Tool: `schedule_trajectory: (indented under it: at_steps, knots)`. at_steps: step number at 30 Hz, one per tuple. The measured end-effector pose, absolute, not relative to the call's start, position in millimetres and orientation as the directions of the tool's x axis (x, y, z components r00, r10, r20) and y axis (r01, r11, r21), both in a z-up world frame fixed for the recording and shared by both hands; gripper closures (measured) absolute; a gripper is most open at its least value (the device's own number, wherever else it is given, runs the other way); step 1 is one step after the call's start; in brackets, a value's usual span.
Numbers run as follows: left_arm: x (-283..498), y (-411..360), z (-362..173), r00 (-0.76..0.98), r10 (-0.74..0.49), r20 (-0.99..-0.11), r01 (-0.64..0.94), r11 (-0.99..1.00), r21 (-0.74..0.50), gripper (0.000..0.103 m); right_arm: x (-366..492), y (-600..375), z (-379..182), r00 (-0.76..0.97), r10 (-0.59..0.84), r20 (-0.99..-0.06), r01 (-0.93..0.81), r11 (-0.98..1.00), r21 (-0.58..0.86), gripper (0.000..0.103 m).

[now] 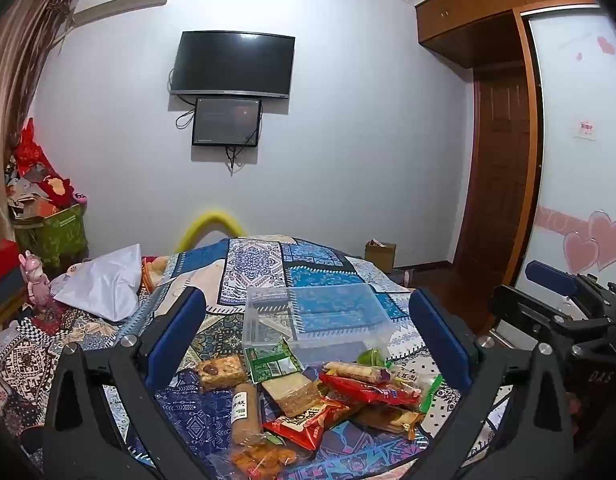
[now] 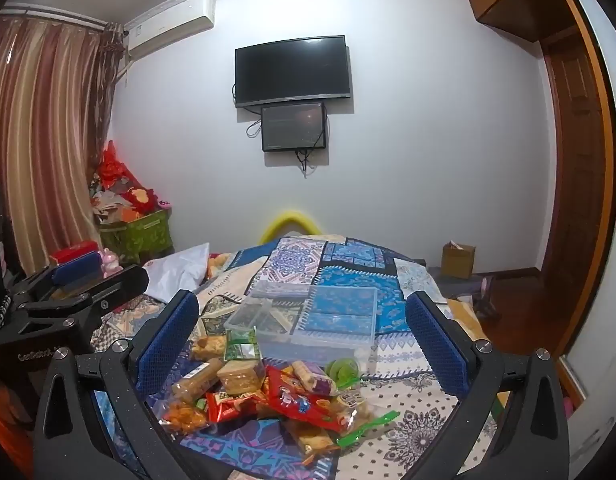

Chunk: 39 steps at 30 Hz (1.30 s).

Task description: Organize snacks

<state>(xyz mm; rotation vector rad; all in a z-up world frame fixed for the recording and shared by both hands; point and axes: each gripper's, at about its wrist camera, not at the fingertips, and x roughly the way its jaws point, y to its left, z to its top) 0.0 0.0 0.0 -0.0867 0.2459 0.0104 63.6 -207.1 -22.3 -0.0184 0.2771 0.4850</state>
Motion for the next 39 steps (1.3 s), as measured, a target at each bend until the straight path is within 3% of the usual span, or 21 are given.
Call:
schedule_trajectory:
  at_steps: [39]
  knots:
    - [3.4,1.9,-1.1,0.966,-0.007,-0.258,-0.018,0.996,-0.092,0.000,64.2,-205.5,-22.8,0.844,0.460,-0.274,-0.464,0.884,0.055,0.000]
